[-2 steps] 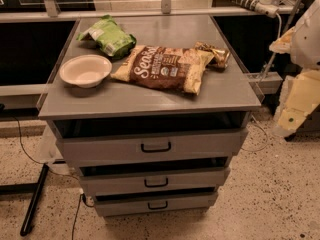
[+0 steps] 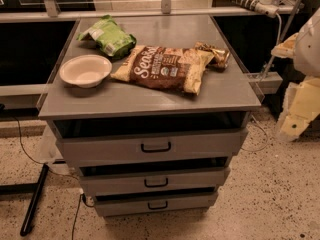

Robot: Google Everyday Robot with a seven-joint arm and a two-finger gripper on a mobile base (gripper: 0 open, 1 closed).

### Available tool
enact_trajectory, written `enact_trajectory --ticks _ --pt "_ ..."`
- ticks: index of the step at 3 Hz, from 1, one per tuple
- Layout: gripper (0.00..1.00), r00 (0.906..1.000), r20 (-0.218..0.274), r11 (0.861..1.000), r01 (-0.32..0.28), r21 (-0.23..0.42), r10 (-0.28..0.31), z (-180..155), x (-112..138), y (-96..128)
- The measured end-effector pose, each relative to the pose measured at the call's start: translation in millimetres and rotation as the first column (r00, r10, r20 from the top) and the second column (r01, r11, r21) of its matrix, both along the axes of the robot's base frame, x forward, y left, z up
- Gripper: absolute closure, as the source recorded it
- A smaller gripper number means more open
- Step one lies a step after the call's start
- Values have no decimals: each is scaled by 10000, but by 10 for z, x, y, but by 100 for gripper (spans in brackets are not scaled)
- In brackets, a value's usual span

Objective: Open middle drawer

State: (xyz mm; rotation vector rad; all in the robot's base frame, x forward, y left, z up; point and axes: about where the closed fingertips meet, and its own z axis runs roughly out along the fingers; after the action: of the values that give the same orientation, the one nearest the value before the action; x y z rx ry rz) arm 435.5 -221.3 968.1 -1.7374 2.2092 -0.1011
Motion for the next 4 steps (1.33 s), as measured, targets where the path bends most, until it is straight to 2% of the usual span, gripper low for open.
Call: enact_trajectory --ticks 1,2,3,4 --pt "0 9992 -93 9986 -397 350 401 -343 -74 -37" --pt "0 9957 153 9874 -925 1280 913 -828 -229 -51" --pt "0 9932 554 9509 -1145 2877 1028 -1379 -355 -61" --pt "0 9839 503 9111 -1776 3720 1713 -1909 -493 64"
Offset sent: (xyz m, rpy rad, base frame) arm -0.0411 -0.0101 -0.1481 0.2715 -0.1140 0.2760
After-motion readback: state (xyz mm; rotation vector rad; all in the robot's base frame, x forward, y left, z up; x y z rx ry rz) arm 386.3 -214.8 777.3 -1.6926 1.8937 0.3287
